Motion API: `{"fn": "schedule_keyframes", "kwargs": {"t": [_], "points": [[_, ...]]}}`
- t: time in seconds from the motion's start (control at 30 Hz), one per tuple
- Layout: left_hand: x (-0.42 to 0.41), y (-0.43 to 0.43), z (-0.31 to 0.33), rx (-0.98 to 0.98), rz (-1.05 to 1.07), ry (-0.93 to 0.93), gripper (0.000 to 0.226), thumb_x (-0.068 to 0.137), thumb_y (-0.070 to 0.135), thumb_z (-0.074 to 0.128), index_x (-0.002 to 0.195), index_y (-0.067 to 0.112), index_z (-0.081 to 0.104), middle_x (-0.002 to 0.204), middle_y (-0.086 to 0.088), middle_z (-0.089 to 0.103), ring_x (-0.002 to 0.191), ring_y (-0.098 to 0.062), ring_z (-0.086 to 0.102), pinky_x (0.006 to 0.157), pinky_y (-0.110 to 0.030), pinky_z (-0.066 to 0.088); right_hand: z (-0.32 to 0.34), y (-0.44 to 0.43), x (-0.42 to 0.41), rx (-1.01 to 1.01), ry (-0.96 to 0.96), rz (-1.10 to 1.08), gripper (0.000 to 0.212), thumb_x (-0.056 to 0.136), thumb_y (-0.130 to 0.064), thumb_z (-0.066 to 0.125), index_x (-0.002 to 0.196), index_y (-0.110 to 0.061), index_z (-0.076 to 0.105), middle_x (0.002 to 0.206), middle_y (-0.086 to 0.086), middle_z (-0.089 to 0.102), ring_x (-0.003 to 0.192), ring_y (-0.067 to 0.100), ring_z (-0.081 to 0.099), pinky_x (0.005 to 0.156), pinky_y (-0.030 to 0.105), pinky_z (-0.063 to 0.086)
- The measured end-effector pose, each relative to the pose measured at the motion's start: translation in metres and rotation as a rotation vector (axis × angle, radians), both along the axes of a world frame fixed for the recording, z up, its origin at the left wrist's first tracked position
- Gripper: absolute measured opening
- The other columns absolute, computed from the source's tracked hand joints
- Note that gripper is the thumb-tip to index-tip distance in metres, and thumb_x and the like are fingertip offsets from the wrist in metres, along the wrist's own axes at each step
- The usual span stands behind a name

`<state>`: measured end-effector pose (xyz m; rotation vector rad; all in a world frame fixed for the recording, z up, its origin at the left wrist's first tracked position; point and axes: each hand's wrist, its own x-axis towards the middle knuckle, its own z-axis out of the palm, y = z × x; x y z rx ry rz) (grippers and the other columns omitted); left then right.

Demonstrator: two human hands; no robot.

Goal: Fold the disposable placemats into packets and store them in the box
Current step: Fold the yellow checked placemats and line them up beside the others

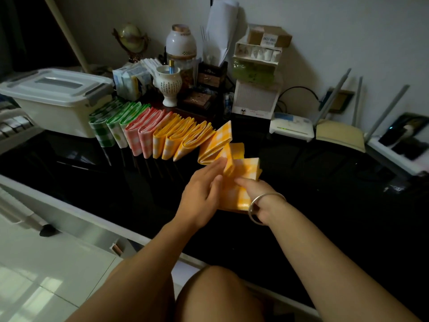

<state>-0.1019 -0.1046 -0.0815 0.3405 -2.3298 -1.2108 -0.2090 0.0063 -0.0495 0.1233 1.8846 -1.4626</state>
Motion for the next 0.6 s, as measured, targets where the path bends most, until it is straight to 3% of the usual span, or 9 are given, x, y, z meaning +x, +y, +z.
{"fn": "schedule_keyframes", "kwargs": {"t": [0.07,0.13,0.27,0.43,0.53,0.6], "points": [[-0.003,0.005,0.003,-0.044,-0.05,-0.09,0.047,0.1,0.05,0.023,0.141,0.045,0.045,0.154,0.025,0.029,0.139,-0.002,0.028,0.11,-0.03,0.027,0.0,0.007,-0.005,0.132,0.126,0.031,0.007,0.087,-0.028,0.063,0.087,-0.02,0.063,0.1,0.004,0.067,0.096,0.026,0.063,0.092,0.038,0.05],[-0.01,0.012,0.004,-0.07,-0.099,-0.173,0.05,0.097,0.052,0.02,0.138,0.047,0.047,0.153,0.025,0.031,0.138,-0.002,0.029,0.109,-0.029,0.026,-0.005,0.02,-0.013,0.174,0.191,-0.004,0.006,0.084,-0.026,0.065,0.081,-0.022,0.064,0.097,0.004,0.068,0.093,0.026,0.063,0.09,0.039,0.051],[-0.024,0.016,0.001,-0.119,-0.122,-0.34,0.042,0.102,0.047,0.029,0.132,0.04,0.058,0.143,0.023,0.048,0.132,-0.008,0.037,0.107,-0.035,0.036,-0.006,0.055,-0.022,0.127,0.189,-0.131,0.022,0.085,-0.027,0.069,0.105,-0.018,0.066,0.102,0.004,0.067,0.091,0.025,0.063,0.079,0.033,0.049],[-0.045,0.007,0.005,-0.38,-0.118,-0.487,0.032,0.095,0.034,0.054,0.127,0.034,0.059,0.131,0.008,0.056,0.12,-0.021,0.05,0.092,-0.044,0.05,-0.01,0.097,-0.019,0.109,0.083,-0.156,0.028,0.084,-0.027,0.073,0.105,-0.011,0.065,0.1,0.007,0.069,0.086,0.024,0.066,0.068,0.032,0.052],[-0.064,-0.003,0.017,-0.418,-0.061,-0.623,0.067,0.085,0.036,0.07,0.143,0.025,0.039,0.142,-0.003,0.041,0.12,-0.031,0.053,0.09,-0.046,0.051,-0.017,0.109,-0.015,0.097,0.082,-0.168,0.027,0.082,-0.026,0.075,0.102,-0.01,0.067,0.099,0.01,0.071,0.088,0.027,0.069,0.085,0.042,0.055],[-0.074,-0.011,0.023,-0.445,-0.094,-0.712,0.086,0.079,0.041,0.077,0.147,0.02,0.03,0.143,-0.007,0.04,0.121,-0.033,0.053,0.089,-0.046,0.051,-0.016,0.112,-0.012,0.058,0.072,-0.164,0.018,0.083,-0.025,0.073,0.097,-0.015,0.066,0.099,0.01,0.071,0.087,0.026,0.069,0.082,0.041,0.055]]}}
